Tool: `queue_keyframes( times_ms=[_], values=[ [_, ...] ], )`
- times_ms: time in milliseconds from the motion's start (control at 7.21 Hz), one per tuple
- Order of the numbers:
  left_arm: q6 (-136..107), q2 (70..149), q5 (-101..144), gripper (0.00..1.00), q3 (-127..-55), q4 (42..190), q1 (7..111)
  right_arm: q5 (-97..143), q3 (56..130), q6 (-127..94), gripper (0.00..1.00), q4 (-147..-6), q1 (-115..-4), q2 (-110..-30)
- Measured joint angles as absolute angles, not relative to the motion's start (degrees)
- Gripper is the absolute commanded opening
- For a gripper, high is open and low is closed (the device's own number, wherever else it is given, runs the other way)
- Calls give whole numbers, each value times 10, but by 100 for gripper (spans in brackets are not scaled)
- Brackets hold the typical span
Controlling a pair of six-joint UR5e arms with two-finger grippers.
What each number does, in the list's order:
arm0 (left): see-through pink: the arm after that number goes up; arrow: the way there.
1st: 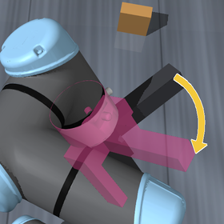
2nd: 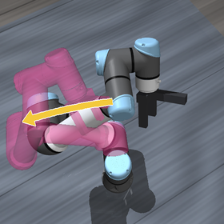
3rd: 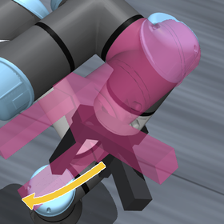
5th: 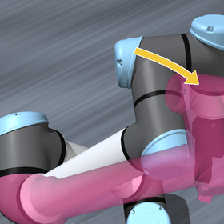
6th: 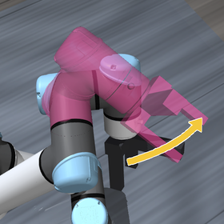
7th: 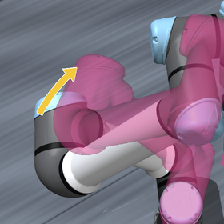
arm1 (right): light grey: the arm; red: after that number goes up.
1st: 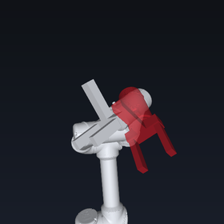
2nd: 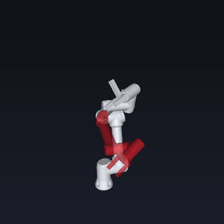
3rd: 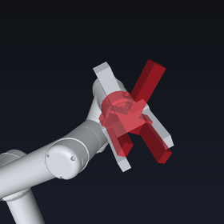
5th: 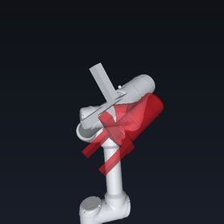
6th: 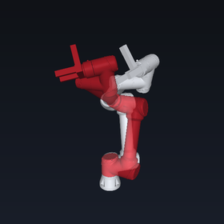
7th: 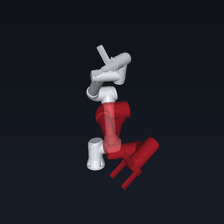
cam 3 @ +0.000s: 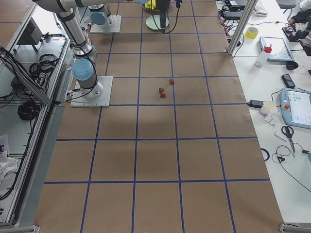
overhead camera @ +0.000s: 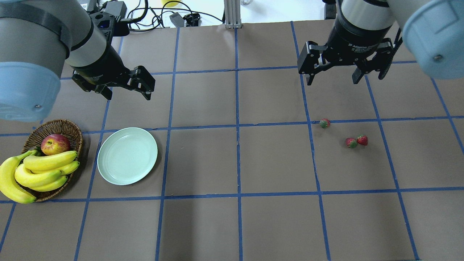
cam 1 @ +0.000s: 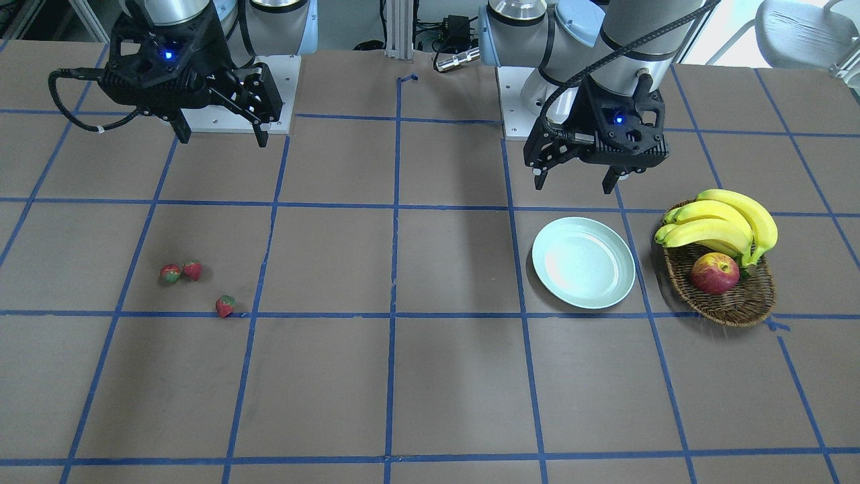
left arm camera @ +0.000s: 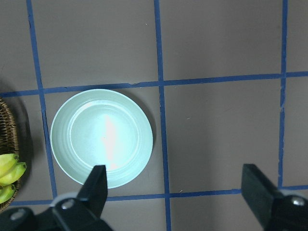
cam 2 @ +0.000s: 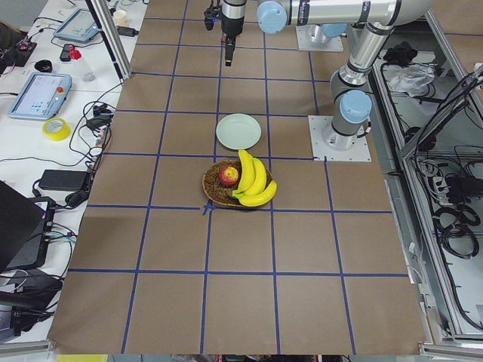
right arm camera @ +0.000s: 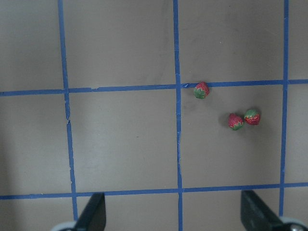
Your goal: Collect all strawberries into plate
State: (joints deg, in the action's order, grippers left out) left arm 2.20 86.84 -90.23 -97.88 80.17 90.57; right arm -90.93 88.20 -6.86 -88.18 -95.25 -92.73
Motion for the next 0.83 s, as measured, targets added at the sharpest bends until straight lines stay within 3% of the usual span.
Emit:
queue_keyframes(
  times_ms=[832],
  values=[
    [22, 868, -902, 100, -981, 801, 908, -908, 883, -29, 100, -878, -943, -910]
  ],
)
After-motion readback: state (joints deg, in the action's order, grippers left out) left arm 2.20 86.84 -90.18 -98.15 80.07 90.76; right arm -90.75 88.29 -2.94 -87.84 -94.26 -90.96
